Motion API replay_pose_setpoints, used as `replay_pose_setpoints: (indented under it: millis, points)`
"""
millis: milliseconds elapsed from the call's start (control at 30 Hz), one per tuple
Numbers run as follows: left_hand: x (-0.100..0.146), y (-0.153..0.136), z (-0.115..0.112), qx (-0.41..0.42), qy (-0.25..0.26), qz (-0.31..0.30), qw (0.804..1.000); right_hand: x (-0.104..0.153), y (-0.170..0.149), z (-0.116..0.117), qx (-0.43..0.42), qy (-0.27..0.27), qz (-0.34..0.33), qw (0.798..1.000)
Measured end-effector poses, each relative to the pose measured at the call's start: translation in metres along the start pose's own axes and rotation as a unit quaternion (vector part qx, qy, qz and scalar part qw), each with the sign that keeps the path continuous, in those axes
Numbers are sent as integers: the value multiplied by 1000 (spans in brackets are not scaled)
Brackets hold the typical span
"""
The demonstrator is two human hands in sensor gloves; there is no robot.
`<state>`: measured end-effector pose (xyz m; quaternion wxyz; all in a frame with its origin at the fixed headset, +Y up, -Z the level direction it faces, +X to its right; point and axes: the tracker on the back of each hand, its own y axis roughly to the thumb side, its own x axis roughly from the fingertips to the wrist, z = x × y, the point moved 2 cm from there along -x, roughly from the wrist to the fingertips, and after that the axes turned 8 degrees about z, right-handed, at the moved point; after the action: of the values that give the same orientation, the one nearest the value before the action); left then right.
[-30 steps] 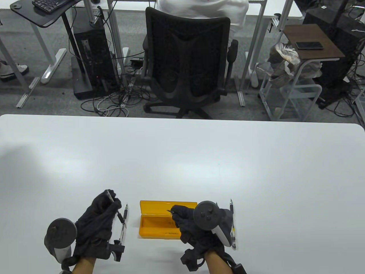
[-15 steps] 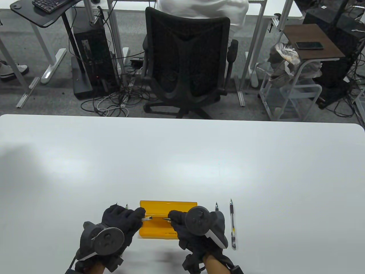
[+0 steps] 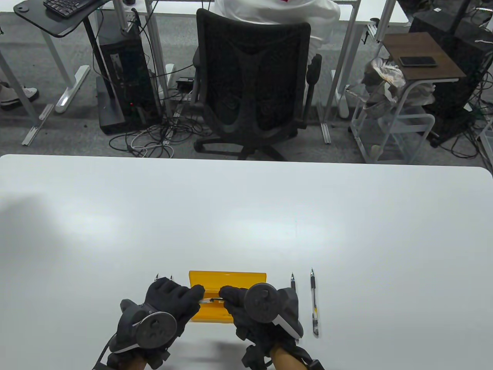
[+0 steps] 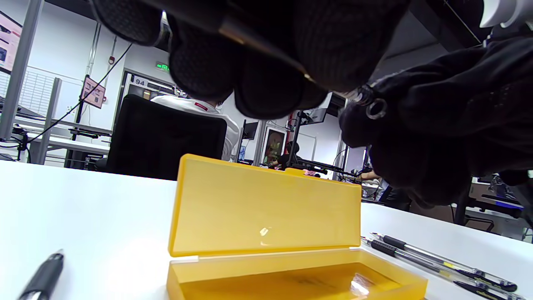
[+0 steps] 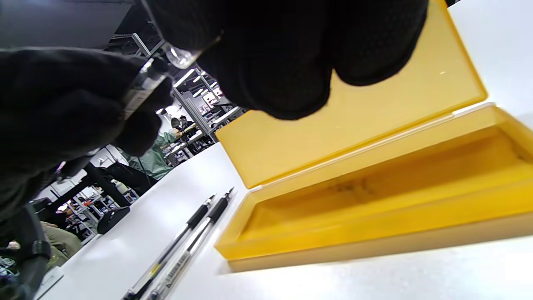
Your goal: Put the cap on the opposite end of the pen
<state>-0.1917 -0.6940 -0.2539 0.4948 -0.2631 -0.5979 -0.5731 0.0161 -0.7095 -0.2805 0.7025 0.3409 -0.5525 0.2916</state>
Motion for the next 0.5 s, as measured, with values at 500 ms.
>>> replay_pose_setpoints:
  millis: [500]
  points:
    - [1,17,-1,-31,1,-34,999,6,17,4,64,12,-29,997]
